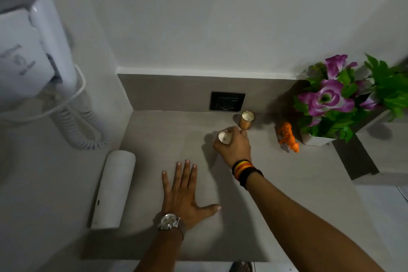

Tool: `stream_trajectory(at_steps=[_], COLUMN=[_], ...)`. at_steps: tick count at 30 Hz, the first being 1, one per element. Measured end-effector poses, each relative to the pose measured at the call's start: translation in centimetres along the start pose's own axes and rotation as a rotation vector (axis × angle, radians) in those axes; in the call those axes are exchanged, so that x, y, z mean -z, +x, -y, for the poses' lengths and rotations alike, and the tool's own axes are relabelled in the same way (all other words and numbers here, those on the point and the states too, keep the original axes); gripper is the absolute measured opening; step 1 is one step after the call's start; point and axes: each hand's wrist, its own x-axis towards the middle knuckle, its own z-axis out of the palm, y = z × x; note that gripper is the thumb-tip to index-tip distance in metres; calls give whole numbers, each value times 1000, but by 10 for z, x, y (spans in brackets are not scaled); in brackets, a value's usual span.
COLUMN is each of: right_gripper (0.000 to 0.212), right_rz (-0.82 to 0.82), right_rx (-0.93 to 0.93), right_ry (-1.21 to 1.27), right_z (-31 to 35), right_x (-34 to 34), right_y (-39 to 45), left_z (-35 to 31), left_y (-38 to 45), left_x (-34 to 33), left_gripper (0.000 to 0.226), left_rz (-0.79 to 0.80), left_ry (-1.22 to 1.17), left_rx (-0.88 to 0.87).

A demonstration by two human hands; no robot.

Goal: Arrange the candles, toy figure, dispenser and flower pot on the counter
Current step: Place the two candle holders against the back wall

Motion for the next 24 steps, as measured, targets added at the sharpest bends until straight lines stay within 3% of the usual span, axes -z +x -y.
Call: stream_trajectory(at_steps=[3,7,15,19,24], right_gripper=[56,49,53,74,51], right_rz=[32,49,56,49,-4], right_rx=[71,96,108,101,226], right_ry=[-11,-29,-39,-43,-45], right_z=[18,31,20,15,-37], right_x=[-14,-35,-50,-43,-29], right_y=[41,87,103,75,-46], left_z=[1,4,1,-1,4], left_y=[5,12,9,8,4], left_x=[-1,-2,7,7,0], left_gripper=[138,140,136,136,119], left_rz=[-11,-15,-26,-14,1], left_ry=[-17,-30,-51,-26,-20], left_rx=[35,73,66,62,29])
